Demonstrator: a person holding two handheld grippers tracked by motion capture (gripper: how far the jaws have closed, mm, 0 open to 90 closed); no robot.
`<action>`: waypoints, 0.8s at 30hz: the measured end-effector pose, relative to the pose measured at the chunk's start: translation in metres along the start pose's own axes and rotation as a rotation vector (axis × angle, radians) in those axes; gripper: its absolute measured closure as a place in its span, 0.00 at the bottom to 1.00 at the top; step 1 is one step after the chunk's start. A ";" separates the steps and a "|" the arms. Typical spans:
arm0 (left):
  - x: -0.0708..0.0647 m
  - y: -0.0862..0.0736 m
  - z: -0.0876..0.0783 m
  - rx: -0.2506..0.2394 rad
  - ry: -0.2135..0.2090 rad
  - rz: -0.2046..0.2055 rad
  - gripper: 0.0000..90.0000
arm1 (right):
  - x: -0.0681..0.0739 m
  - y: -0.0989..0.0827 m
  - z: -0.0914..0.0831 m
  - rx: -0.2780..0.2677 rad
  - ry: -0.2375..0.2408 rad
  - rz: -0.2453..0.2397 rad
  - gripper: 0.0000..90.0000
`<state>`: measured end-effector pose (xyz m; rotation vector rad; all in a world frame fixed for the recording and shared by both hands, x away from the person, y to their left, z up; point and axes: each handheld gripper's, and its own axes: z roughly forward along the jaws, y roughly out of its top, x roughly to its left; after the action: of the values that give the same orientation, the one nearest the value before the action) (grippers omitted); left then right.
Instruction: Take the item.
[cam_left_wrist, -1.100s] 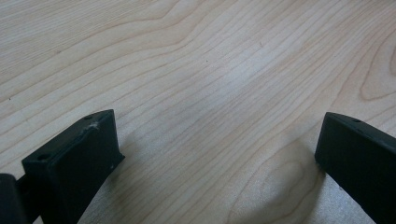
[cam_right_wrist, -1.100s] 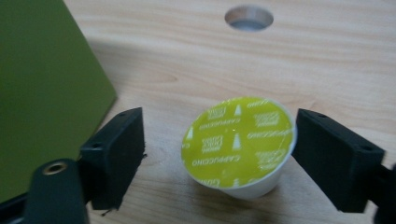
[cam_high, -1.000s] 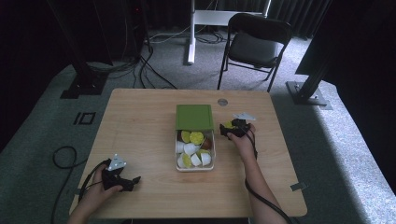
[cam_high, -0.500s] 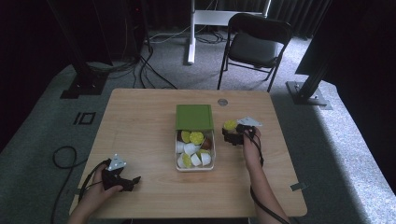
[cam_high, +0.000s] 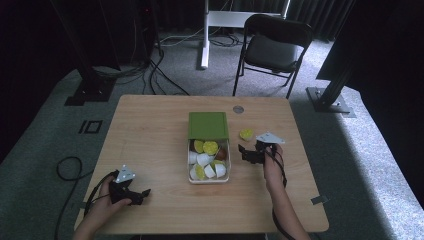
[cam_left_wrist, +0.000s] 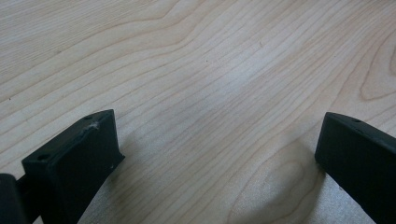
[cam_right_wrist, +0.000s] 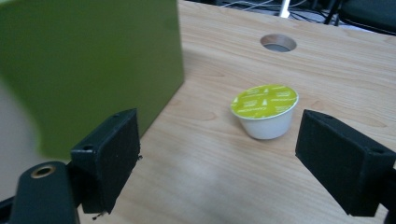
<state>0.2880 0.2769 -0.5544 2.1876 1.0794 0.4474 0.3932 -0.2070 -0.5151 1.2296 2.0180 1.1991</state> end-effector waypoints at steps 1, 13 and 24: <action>0.000 0.000 0.000 0.000 0.000 0.000 0.01 | 0.001 -0.001 -0.002 -0.002 0.006 -0.004 0.15; 0.000 0.000 0.000 0.000 0.000 0.000 0.01 | 0.003 -0.018 -0.024 0.031 0.096 -0.053 0.16; 0.000 0.000 0.000 0.000 0.001 0.000 0.01 | -0.001 -0.040 -0.041 0.060 0.167 -0.098 0.16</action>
<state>0.2880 0.2769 -0.5544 2.1876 1.0796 0.4480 0.3444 -0.2337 -0.5298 1.0751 2.2232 1.2382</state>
